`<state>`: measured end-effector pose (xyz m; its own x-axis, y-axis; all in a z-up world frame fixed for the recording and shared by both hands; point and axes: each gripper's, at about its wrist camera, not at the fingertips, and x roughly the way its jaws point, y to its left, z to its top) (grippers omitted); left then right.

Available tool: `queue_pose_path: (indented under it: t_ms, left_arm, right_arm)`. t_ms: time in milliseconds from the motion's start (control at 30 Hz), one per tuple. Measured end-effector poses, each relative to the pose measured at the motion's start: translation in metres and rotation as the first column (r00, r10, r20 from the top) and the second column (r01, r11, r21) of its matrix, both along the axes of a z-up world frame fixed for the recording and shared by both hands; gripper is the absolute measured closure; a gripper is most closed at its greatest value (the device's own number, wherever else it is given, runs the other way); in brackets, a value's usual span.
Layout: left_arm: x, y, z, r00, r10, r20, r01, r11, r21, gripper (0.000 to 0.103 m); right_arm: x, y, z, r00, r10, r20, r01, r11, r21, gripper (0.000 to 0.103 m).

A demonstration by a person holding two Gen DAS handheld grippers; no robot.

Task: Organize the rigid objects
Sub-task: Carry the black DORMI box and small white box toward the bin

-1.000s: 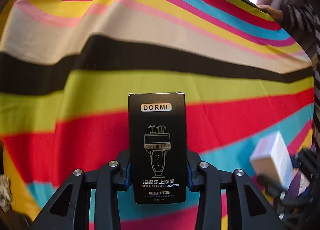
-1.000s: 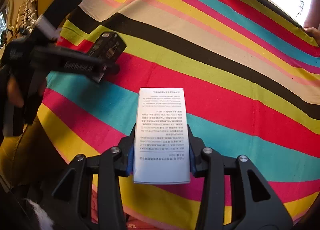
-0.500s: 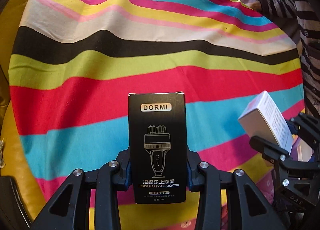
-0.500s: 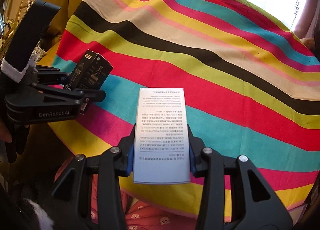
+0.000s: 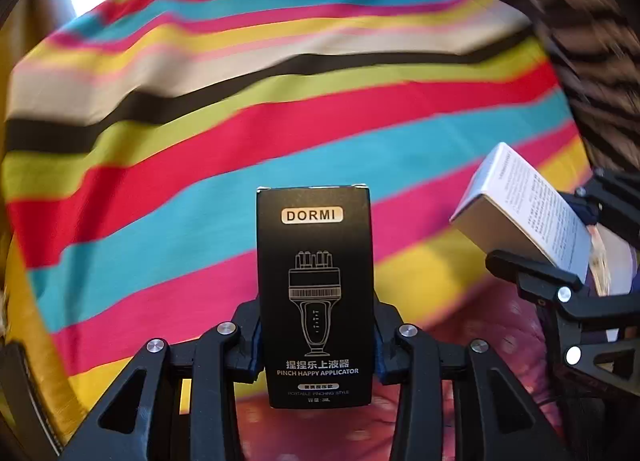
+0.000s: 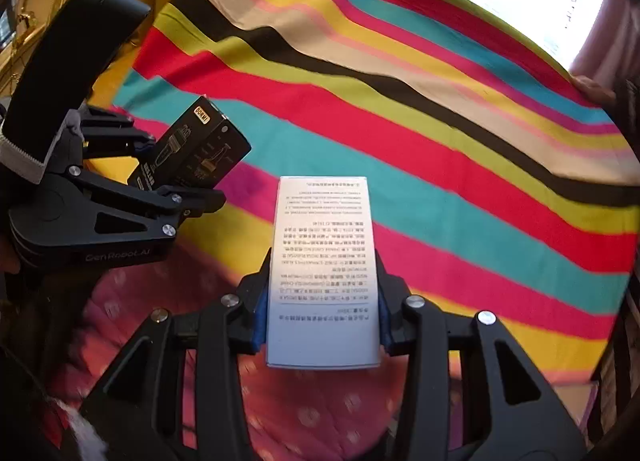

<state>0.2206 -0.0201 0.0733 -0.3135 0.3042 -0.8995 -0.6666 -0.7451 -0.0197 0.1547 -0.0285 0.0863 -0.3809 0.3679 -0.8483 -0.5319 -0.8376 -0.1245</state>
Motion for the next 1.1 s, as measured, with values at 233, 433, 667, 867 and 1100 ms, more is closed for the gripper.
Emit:
queue_pose_path:
  t_ms: [233, 433, 667, 867, 1100]
  left_arm:
    - [0.048, 0.06, 0.002, 0.979, -0.2, -0.032, 0.2, 0.98, -0.013, 0.063]
    - [0.06, 0.069, 0.0, 0.973, -0.226, -0.041, 0.225, 0.974, -0.03, 0.063]
    - [0.075, 0.078, -0.006, 0.959, -0.278, -0.049, 0.275, 0.959, -0.072, 0.063]
    - [0.093, 0.098, -0.005, 0.931, -0.36, -0.06, 0.354, 0.931, -0.088, 0.063]
    - [0.121, 0.132, 0.002, 0.893, -0.445, -0.07, 0.44, 0.894, -0.079, 0.063]
  right_arm:
    - [0.086, -0.003, -0.007, 0.988, -0.15, 0.042, 0.151, 0.988, -0.019, 0.058]
    - [0.085, -0.015, -0.013, 0.993, -0.117, 0.011, 0.118, 0.99, -0.073, 0.058]
    - [0.095, -0.012, -0.012, 0.989, -0.148, 0.011, 0.148, 0.986, -0.075, 0.058]
    - [0.125, -0.014, -0.02, 0.976, -0.215, 0.04, 0.218, 0.971, -0.096, 0.058]
    - [0.157, -0.001, -0.016, 0.95, -0.31, 0.028, 0.311, 0.946, -0.086, 0.058]
